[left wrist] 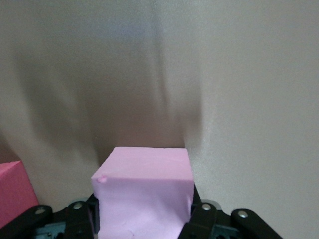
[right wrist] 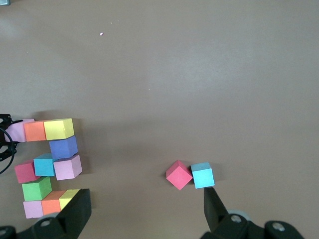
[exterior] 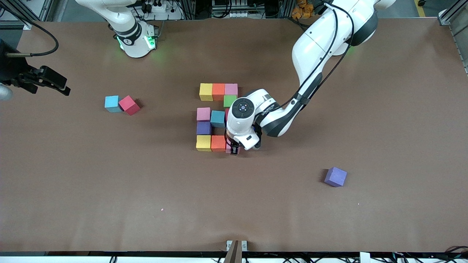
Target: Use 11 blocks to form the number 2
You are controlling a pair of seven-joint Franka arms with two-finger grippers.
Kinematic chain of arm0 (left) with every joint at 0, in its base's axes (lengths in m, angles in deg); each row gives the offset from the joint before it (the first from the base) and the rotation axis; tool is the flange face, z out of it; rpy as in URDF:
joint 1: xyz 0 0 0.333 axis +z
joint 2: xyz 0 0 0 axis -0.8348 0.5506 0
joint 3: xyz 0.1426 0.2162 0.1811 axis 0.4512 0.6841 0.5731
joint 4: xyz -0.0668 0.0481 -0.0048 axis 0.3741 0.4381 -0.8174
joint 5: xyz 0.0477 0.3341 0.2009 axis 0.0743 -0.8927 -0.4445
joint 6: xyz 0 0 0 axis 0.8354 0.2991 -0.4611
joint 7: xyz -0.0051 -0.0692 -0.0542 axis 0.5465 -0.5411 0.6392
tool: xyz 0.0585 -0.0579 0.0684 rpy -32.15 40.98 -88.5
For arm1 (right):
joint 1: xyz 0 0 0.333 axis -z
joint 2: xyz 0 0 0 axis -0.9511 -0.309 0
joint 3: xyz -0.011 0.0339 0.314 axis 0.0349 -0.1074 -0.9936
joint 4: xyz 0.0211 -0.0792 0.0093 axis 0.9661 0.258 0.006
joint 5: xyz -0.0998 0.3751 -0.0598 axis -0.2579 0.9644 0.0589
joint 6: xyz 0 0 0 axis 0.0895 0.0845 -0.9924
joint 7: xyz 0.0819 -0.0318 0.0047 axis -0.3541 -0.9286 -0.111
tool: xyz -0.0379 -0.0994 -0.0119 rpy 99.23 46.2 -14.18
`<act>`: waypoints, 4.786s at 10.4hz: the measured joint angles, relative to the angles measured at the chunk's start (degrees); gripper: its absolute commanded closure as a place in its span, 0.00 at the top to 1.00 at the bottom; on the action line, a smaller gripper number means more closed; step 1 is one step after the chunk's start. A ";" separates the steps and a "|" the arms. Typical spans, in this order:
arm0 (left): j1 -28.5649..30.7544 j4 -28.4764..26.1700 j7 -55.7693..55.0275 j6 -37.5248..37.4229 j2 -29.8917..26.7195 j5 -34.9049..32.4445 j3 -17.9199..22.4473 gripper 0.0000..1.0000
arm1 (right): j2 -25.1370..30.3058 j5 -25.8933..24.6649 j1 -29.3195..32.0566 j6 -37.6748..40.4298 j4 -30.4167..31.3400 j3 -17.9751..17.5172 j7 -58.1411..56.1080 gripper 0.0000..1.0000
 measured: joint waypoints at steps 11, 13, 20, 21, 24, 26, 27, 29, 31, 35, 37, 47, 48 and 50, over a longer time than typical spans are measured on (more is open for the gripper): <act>-0.63 1.64 0.00 -3.73 -2.13 1.49 0.15 1.00 | 0.00 -0.05 0.06 -0.04 0.00 0.07 -0.03 1.00; -0.43 1.66 0.00 -5.35 -3.16 1.60 0.09 1.00 | 0.00 -0.05 0.06 -0.04 0.00 0.07 -0.03 1.00; 8.91 2.36 10.44 -15.39 -14.60 2.12 0.15 1.00 | -0.01 -0.05 0.09 -0.04 0.00 0.11 -0.03 1.00; 10.81 2.33 14.28 -16.48 -16.73 2.89 0.15 1.00 | 0.00 -0.05 0.09 -0.04 0.00 0.11 -0.03 1.00; 13.07 2.30 26.65 -23.21 -20.18 3.27 0.13 1.00 | -0.01 -0.05 0.17 -0.04 0.00 0.16 -0.02 1.00; 15.20 2.33 36.99 -28.45 -22.76 5.90 0.20 1.00 | -0.01 -0.05 0.16 -0.04 0.00 0.11 -0.02 1.00; 17.03 2.34 41.61 -31.05 -24.26 7.05 0.20 1.00 | -0.01 -0.05 0.15 -0.04 0.00 0.10 -0.02 1.00; 20.01 2.10 50.17 -36.26 -27.34 8.56 0.43 1.00 | -0.02 -0.05 0.16 -0.03 0.00 0.12 -0.02 1.00; 20.03 -0.22 57.91 -38.95 -30.92 11.25 3.10 1.00 | -0.02 -0.05 0.17 -0.02 0.00 0.13 -0.03 1.00; 20.01 -10.00 75.99 -42.66 -41.11 15.94 10.71 1.00 | -0.05 -0.02 0.17 -0.08 -0.02 0.12 -0.03 1.00; 20.15 -17.96 84.30 -42.74 -47.66 16.64 12.76 1.00 | -0.07 -0.02 0.17 -0.10 -0.02 0.11 -0.03 1.00; 21.98 -17.72 124.19 -37.19 -54.72 16.65 17.03 1.00 | -0.18 -0.02 0.18 -0.20 -0.02 0.14 -0.03 1.00; 21.99 -16.44 125.41 -37.65 -54.77 16.65 17.14 1.00 | -0.21 -0.02 0.18 -0.19 -0.01 0.12 -0.03 1.00; 22.06 -15.16 127.29 -40.03 -54.76 16.65 17.19 1.00 | -0.26 -0.02 0.18 -0.17 -0.01 0.12 -0.02 1.00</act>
